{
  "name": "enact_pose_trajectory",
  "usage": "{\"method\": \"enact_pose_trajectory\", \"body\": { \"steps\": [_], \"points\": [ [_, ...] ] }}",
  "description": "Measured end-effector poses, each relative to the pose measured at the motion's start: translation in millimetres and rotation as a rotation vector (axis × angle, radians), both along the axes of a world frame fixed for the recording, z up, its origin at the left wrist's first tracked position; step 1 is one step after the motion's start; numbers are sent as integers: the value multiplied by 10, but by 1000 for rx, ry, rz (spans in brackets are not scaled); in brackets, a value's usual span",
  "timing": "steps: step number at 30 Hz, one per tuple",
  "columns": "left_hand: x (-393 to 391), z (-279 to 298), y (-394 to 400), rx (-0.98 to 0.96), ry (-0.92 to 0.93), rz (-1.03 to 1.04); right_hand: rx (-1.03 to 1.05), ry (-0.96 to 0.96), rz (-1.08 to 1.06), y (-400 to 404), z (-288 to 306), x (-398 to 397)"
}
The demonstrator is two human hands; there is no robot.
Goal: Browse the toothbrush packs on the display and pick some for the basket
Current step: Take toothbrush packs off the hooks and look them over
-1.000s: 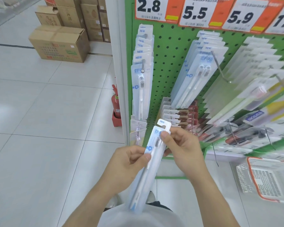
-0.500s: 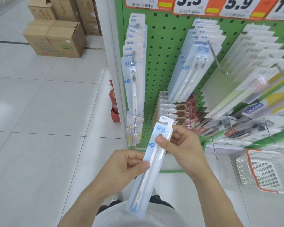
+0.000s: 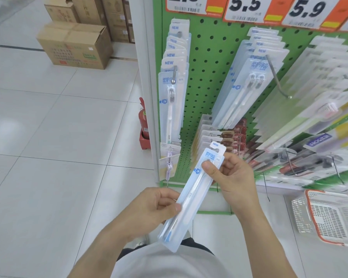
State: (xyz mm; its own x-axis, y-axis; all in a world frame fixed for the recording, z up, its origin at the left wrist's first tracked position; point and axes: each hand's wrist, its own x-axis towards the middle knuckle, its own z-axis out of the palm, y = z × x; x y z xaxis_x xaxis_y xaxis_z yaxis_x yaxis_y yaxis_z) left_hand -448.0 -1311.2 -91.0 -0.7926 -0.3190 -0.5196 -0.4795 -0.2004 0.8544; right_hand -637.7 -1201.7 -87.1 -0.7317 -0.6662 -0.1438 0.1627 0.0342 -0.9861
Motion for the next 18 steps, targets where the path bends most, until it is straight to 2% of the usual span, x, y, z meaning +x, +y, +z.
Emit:
{"method": "enact_pose_trajectory", "body": {
  "steps": [5, 14, 18],
  "points": [
    [34, -26, -35, -22, -50, -119, 20, 16, -65, 23, -13, -60],
    [1, 10, -118, -128, -142, 20, 26, -1, -191, 48, 9, -98],
    [-12, 37, -143, -47, -115, 102, 45, 10, -249, 47, 33, -126]
  ]
}}
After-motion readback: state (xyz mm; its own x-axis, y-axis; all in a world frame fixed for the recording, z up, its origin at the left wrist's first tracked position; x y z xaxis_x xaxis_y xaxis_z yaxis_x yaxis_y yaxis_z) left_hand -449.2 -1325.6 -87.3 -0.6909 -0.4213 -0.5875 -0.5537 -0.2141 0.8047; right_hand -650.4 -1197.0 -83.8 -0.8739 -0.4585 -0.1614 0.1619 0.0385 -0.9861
